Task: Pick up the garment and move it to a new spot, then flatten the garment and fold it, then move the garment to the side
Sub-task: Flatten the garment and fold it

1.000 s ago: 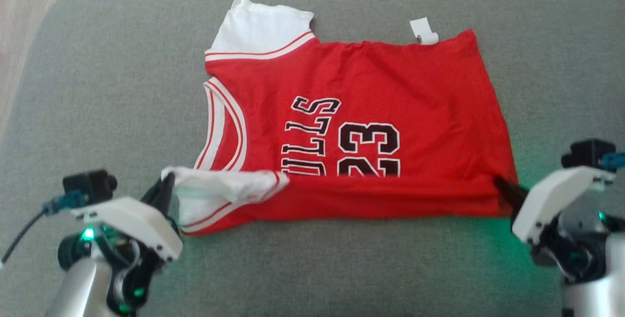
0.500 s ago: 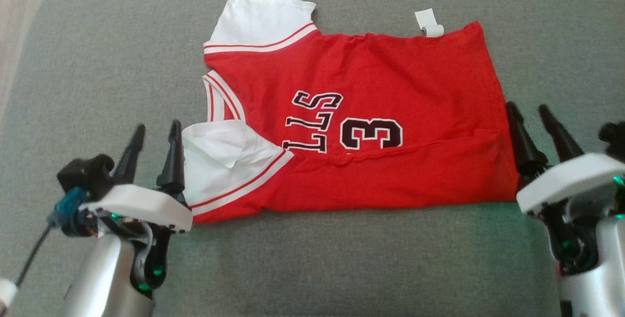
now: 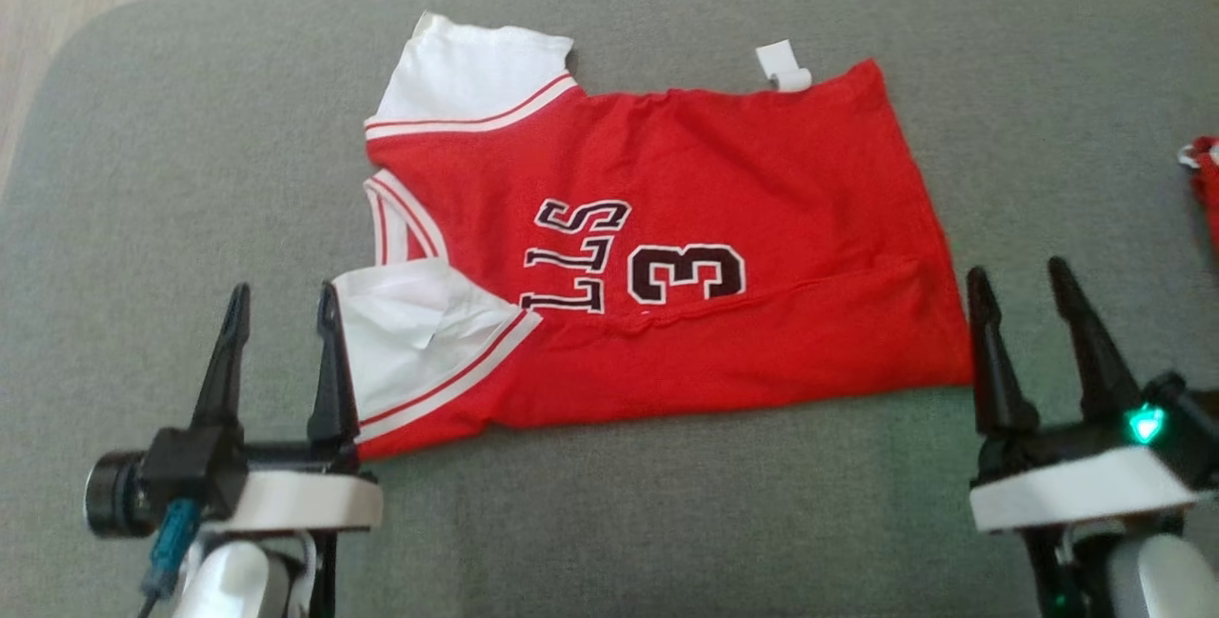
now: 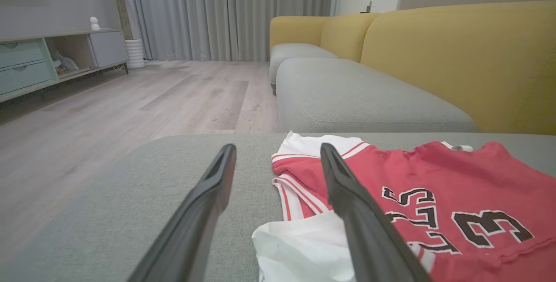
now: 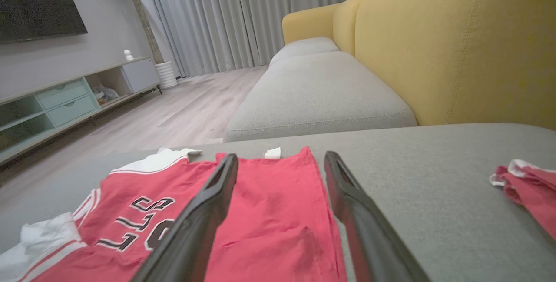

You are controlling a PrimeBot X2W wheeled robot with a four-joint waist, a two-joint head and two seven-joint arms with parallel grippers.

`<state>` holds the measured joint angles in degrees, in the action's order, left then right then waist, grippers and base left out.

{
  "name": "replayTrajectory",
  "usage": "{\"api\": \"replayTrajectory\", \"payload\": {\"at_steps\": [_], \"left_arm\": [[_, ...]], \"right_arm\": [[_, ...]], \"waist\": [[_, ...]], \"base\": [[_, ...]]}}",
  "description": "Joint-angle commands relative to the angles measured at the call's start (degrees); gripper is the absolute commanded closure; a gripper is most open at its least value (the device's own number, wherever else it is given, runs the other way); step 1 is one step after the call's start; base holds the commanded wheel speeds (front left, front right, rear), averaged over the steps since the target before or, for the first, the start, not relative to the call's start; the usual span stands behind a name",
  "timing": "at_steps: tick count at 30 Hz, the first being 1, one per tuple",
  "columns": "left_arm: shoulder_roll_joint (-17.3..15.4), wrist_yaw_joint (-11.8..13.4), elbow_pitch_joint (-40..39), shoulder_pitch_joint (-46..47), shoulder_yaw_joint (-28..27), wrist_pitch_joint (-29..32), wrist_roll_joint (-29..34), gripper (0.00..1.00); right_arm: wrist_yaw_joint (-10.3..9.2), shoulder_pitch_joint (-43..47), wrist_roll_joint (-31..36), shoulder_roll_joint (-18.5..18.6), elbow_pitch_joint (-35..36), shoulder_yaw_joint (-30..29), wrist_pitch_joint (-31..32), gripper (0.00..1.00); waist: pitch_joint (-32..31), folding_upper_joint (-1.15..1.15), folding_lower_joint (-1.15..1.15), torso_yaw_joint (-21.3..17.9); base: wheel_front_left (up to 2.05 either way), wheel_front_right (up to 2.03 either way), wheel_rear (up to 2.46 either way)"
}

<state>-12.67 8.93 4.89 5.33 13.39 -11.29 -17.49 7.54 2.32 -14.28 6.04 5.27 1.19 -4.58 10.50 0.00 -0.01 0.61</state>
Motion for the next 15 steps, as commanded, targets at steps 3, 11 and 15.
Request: {"api": "replayTrajectory", "payload": {"at_steps": [3, 11, 15], "left_arm": [[-2.1, 1.7, -3.7, -1.3, -1.8, 1.1, 0.9, 0.0], [-2.0, 3.1, -5.9, -4.7, -1.2, 3.9, 0.4, 0.0], [-2.0, 2.6, -5.1, -4.1, -1.0, 4.0, -0.2, 0.0]], "right_arm": [[-0.05, 1.5, 0.9, -0.5, 3.8, 1.5, 0.3, 0.0], [-0.05, 3.1, 1.0, -1.4, 6.0, 2.0, 2.6, 0.0], [-0.05, 3.1, 0.8, -1.6, 6.0, 1.5, 2.8, 0.0]], "waist": [[-1.2, 0.0, 0.01, -1.1], [-1.6, 0.0, 0.01, -1.2], [-1.4, 0.0, 0.01, -1.0]], "base": [[0.0, 0.0, 0.0], [0.0, 0.0, 0.0], [0.0, 0.0, 0.0]]}}
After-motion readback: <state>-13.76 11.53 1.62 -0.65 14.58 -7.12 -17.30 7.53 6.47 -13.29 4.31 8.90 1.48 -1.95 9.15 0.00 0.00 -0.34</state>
